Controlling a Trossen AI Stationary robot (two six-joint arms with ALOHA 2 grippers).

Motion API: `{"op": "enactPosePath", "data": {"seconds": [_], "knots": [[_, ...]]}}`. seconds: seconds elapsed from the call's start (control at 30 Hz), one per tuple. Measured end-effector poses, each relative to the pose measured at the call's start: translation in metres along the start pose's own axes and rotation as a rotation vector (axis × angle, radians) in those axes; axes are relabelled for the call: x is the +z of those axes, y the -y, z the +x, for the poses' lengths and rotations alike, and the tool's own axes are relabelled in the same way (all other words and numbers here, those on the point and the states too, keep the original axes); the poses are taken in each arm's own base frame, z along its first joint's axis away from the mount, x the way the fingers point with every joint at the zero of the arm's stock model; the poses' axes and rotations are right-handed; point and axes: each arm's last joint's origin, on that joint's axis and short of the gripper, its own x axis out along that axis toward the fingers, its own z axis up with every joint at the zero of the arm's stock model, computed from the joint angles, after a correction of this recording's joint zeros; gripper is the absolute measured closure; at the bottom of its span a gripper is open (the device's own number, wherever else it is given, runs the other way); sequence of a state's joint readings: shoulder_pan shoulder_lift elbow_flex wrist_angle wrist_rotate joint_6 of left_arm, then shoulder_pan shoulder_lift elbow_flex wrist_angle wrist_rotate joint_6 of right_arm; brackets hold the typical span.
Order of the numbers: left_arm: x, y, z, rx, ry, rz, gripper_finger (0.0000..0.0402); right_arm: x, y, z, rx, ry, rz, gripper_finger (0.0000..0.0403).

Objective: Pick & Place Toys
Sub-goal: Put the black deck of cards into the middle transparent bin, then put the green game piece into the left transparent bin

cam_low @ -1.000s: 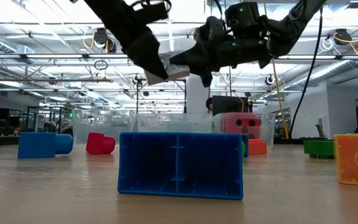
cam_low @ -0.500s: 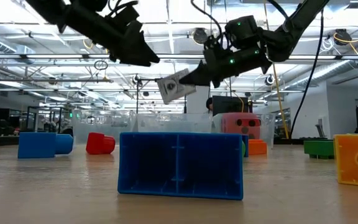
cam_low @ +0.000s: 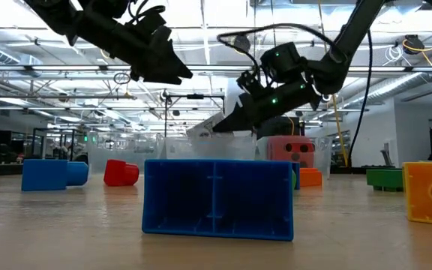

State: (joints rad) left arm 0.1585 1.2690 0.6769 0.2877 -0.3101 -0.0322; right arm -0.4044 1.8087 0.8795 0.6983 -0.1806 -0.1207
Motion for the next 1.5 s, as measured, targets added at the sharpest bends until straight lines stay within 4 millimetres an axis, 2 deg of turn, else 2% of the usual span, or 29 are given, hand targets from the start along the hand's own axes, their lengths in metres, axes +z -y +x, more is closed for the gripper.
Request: {"op": "enactPosePath", "data": {"seconds": [0.2, 0.43, 0.67, 0.83, 1.07, 1.13, 1.27, 1.37, 1.5], "knots": [[0.000, 0.000, 0.000, 0.000, 0.002, -0.008, 0.0121, 0.010, -0.004, 0.003, 0.013, 0.031, -0.006, 0.0282], [0.000, 0.000, 0.000, 0.003, 0.001, -0.030, 0.0121, 0.038, -0.009, 0.013, 0.083, -0.107, 0.046, 0.0197], [0.000, 0.001, 0.000, -0.001, 0.001, -0.089, 0.0121, 0.074, -0.020, 0.018, 0.130, -0.288, 0.052, 0.0162], [-0.001, 0.001, 0.000, -0.001, -0.005, -0.155, 0.0121, 0.100, -0.035, -0.003, 0.168, -0.308, 0.036, 0.0166], [-0.006, 0.005, -0.001, -0.094, -0.068, -0.187, 0.0121, 0.123, -0.063, -0.063, 0.240, -0.448, 0.050, 0.0189], [-0.007, 0.008, -0.002, -0.142, -0.085, -0.183, 0.0121, 0.123, -0.072, -0.080, 0.258, -0.501, 0.075, 0.0195], [-0.008, 0.015, -0.004, -0.183, -0.096, -0.174, 0.0121, 0.107, -0.092, -0.106, 0.292, -0.573, 0.121, 0.0201], [-0.008, 0.019, -0.005, -0.200, -0.098, -0.164, 0.0121, 0.087, -0.106, -0.124, 0.330, -0.609, 0.111, 0.0202], [-0.008, 0.024, -0.007, -0.217, -0.099, -0.157, 0.0121, 0.048, -0.126, -0.143, 0.409, -0.650, 0.041, 0.0202]]}}
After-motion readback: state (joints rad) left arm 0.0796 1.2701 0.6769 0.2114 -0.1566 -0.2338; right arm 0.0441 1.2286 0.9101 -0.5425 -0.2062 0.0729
